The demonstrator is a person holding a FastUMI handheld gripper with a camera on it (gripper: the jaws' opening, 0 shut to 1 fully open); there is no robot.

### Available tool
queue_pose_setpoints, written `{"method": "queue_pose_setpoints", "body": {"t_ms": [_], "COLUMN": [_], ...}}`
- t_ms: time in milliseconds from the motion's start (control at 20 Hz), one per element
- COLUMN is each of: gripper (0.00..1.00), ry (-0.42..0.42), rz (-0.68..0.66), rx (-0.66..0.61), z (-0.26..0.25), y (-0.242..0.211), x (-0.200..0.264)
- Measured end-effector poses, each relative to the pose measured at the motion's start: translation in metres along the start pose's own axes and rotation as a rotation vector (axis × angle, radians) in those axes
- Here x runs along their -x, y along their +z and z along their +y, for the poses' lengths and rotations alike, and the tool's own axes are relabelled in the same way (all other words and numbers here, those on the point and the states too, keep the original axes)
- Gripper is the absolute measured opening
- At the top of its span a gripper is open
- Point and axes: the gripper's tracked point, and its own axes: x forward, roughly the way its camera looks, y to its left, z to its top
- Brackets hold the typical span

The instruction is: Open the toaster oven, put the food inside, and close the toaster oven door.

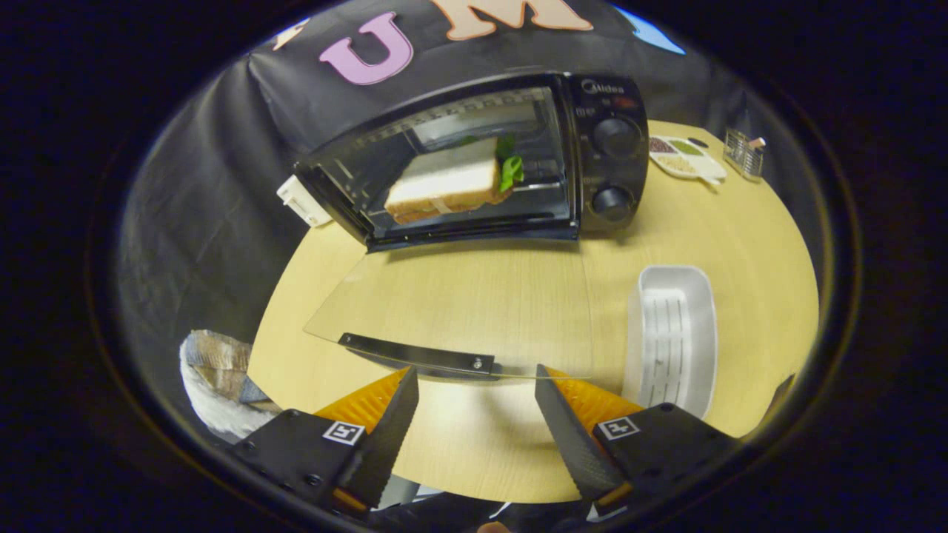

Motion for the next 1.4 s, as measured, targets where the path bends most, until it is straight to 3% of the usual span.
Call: {"method": "queue_pose_setpoints", "body": {"t_ms": [850, 1150, 1400], "gripper": [1.0, 0.99, 0.99], "ry": [0.107, 0.067, 0.066], "rz": [-0.221, -0.32, -0.334], "rx": [-0.103, -0.019, -0.016], "z": [0.015, 0.009, 0.004], "y": [0.135, 0.178, 0.189], "x": [0.021, 0.015, 0.01]}}
